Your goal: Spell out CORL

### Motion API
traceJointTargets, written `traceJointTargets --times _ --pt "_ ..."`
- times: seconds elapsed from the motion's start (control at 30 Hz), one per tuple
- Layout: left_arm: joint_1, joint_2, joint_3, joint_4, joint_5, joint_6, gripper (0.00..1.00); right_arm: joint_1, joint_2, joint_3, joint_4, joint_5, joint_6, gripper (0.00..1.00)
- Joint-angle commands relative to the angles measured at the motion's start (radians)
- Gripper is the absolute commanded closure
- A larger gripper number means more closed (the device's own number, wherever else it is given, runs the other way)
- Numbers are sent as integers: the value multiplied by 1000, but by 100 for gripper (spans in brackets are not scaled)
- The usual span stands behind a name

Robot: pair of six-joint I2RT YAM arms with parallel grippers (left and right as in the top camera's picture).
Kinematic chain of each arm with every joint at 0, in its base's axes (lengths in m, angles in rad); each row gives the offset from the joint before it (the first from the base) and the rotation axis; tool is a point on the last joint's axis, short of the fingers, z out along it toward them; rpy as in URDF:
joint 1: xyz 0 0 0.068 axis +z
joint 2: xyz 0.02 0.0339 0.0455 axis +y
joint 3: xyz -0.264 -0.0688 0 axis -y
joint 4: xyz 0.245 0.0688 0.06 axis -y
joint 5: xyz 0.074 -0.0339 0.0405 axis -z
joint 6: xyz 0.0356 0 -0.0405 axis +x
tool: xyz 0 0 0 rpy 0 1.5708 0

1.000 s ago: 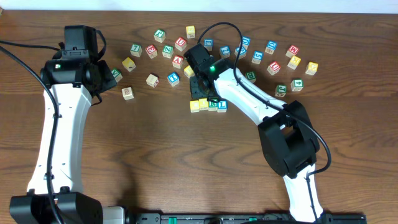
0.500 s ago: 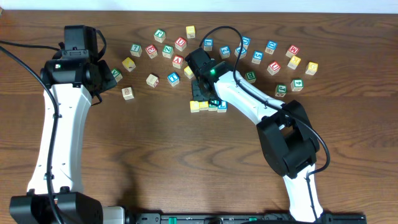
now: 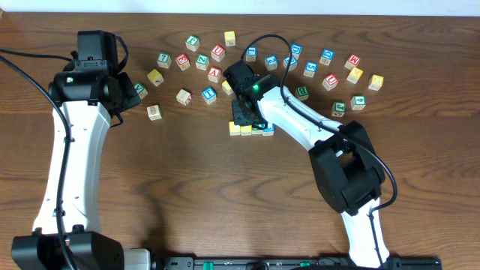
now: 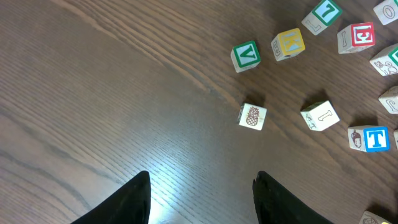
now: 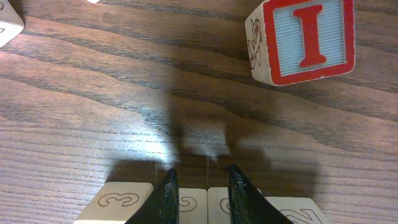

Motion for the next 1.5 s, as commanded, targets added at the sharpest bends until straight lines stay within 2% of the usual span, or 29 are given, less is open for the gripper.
traceJointTargets --times 0.0,0.5,0.73,0.9,1.03,1.27,1.47 --pt "3 13 -16 1 -13 -13 48 10 -2 -10 -4 10 12 78" --pt "3 13 -16 2 -13 -13 48 -71 -68 55 -44 -43 -19 70" --pt "3 13 -16 2 -13 -13 48 -116 -68 54 -95 -71 -61 74" --pt "3 16 -16 1 -3 -14 48 -111 -68 54 -93 -74 -64 83" --pt "3 21 -23 2 -1 -39 48 -107 -68 54 -72 -150 -163 83" --pt "3 24 -35 1 -1 -38 48 -97 -68 54 -53 -164 -190 86" --pt "2 24 -35 1 5 -38 48 -93 -68 54 -27 -233 -235 85"
